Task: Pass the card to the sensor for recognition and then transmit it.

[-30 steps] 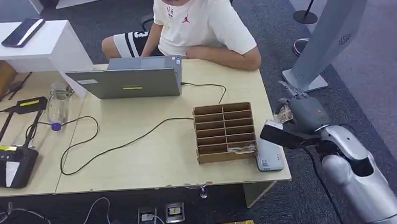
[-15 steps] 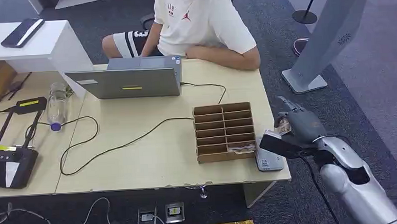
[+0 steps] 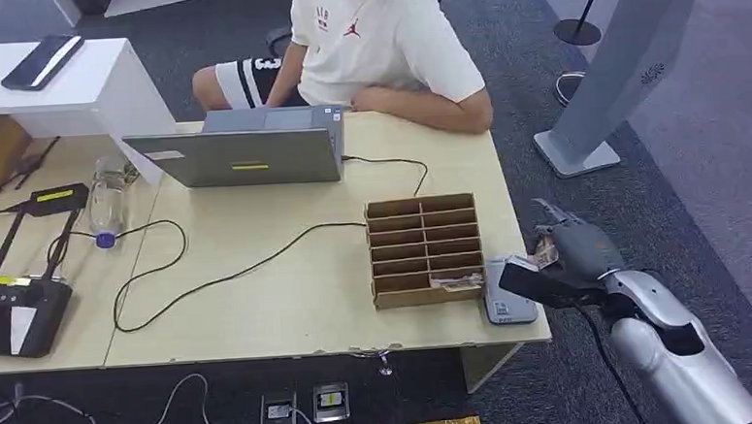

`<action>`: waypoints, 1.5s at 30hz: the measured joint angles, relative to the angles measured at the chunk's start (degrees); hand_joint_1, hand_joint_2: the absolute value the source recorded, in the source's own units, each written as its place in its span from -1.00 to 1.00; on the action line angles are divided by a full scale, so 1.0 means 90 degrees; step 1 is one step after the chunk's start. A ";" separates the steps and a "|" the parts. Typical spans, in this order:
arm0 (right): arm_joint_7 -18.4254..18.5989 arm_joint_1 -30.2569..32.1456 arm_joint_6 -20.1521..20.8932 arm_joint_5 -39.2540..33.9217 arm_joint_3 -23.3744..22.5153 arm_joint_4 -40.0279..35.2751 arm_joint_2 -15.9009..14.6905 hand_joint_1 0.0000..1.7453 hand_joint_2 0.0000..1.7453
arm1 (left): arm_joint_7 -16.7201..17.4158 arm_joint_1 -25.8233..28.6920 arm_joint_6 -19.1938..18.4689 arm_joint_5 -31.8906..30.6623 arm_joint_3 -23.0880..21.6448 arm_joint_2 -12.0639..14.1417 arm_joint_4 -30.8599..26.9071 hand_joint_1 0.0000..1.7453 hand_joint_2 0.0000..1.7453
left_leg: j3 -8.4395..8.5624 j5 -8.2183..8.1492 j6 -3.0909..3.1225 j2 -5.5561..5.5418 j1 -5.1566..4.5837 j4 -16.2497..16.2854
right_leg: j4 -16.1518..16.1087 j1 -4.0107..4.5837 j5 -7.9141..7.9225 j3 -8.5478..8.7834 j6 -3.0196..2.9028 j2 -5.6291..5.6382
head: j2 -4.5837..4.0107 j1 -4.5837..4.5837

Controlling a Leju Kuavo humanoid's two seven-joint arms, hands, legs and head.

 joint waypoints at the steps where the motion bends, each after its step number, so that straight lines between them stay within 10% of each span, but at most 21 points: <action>1: 0.0000 0.0002 0.0005 -0.0002 0.0005 0.0010 0.0000 1.00 1.00 | 0.0000 0.0003 0.0002 0.0002 0.0000 0.0000 0.0000 -1.00 -1.00 | 0.0000 0.0000 0.0000 0.0000 0.0000 0.0000 | 0.0000 0.0000 0.0000 0.0000 0.0000 0.0000 | 0.0000 0.0000; 45: 0.0284 0.0364 -0.0352 -0.0537 0.0673 0.0554 0.0141 1.00 1.00 | 0.0187 -0.0020 -0.0005 -0.0141 0.0000 -0.0015 -0.0207 -1.00 -1.00 | 0.0002 -0.0003 -0.0003 0.0002 0.0000 0.0000 | 0.0000 0.0000 0.0000 -0.0001 0.0000 0.0008 | 0.0000 0.0000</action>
